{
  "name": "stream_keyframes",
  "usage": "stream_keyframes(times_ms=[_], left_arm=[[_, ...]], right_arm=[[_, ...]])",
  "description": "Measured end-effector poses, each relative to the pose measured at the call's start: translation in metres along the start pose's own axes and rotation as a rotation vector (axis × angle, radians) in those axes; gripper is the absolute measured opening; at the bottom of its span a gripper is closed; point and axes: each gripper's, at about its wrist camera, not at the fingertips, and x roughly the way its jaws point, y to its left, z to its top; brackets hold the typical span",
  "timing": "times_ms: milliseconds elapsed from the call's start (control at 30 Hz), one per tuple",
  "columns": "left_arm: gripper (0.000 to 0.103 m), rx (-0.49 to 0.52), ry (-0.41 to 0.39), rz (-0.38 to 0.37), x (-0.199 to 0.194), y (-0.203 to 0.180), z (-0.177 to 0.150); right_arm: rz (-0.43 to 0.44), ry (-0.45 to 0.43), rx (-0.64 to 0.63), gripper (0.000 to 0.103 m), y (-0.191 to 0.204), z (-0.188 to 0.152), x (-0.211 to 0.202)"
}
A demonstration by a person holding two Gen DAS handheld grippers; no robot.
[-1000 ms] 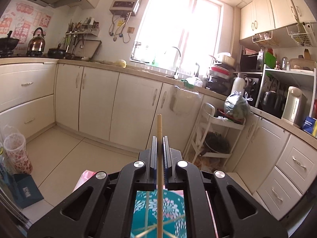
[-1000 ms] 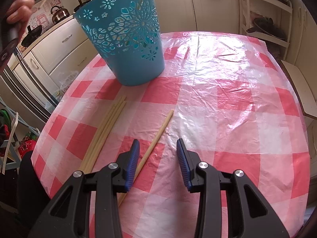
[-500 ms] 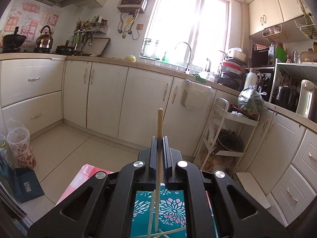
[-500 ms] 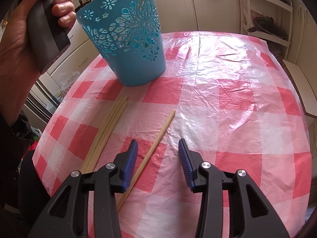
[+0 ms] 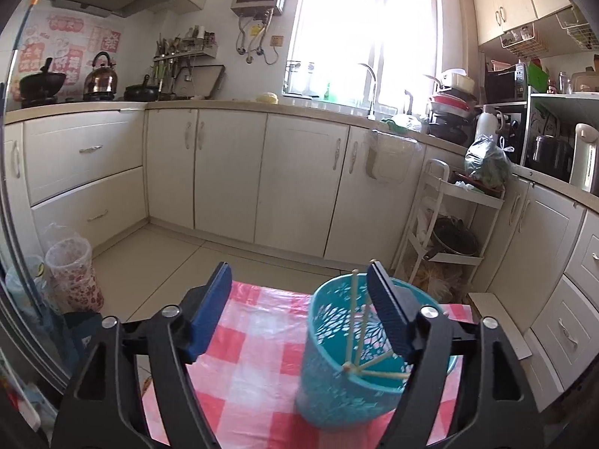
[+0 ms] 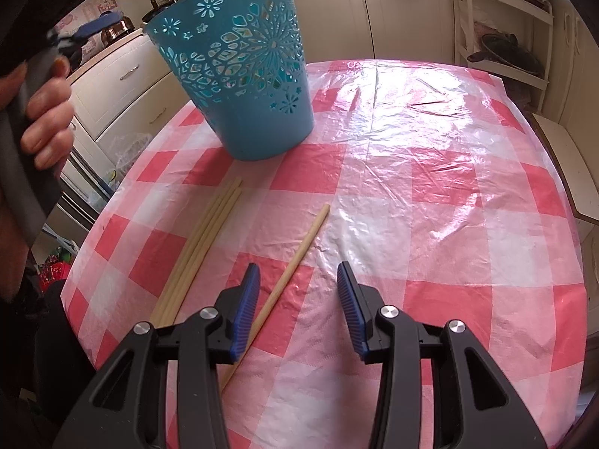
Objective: Organize utensils
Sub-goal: 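Move the right tool to a loose wooden stick and close on it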
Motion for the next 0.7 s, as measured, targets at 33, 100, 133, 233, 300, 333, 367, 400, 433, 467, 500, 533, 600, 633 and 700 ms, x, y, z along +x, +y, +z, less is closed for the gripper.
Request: stream_keyframes(times_ms=[33, 100, 133, 233, 300, 333, 367, 400, 433, 467, 500, 533, 600, 633, 700], left_arm=[[0.083, 0.002, 0.002, 0.015, -0.007, 0.009, -0.007], [0.089, 0.010, 0.024, 0.050, -0.017, 0.027, -0.025], [0.091, 0.011, 0.050, 0.061, -0.018, 0.036, -0.037], [0.091, -0.001, 0.153, 0.072, -0.009, 0.059, -0.069], [0.091, -0.032, 0.221, 0.061, 0.001, 0.072, -0.089], [0.091, -0.043, 0.245, 0.053, 0.004, 0.076, -0.096], [0.091, -0.053, 0.264, 0.048, 0.007, 0.079, -0.103], [0.091, -0.065, 0.284, 0.037, 0.011, 0.082, -0.110], [0.091, -0.075, 0.298, 0.022, 0.013, 0.085, -0.114], [0.091, -0.084, 0.316, 0.005, 0.015, 0.086, -0.116], [0.091, -0.090, 0.321, -0.010, 0.016, 0.087, -0.117], [0.092, -0.097, 0.320, -0.024, 0.016, 0.088, -0.118], [0.094, -0.115, 0.317, -0.050, 0.016, 0.089, -0.119], [0.094, -0.125, 0.319, -0.059, 0.016, 0.090, -0.120], [0.095, -0.150, 0.327, -0.075, 0.017, 0.093, -0.122]], right_arm=[[0.000, -0.002, 0.004, 0.042, 0.000, 0.000, 0.000], [-0.006, -0.008, 0.011, 0.042, 0.000, -0.001, 0.000], [-0.015, -0.012, 0.010, 0.042, 0.002, -0.001, 0.000], [-0.066, -0.021, -0.015, 0.042, 0.010, -0.001, 0.003], [-0.097, -0.022, -0.030, 0.042, 0.016, 0.000, 0.005], [-0.113, -0.021, -0.040, 0.042, 0.018, 0.000, 0.006], [-0.131, -0.018, -0.056, 0.042, 0.022, 0.000, 0.007], [-0.144, -0.015, -0.073, 0.042, 0.024, 0.000, 0.008], [-0.158, -0.010, -0.097, 0.040, 0.027, 0.000, 0.009], [-0.173, 0.000, -0.133, 0.037, 0.031, -0.001, 0.010], [-0.178, 0.007, -0.163, 0.036, 0.034, -0.001, 0.010], [-0.166, 0.018, -0.189, 0.032, 0.035, -0.001, 0.010], [-0.154, 0.049, -0.235, 0.028, 0.035, 0.000, 0.009], [-0.151, 0.065, -0.256, 0.025, 0.034, 0.001, 0.009], [-0.156, 0.094, -0.295, 0.018, 0.032, 0.003, 0.008]])
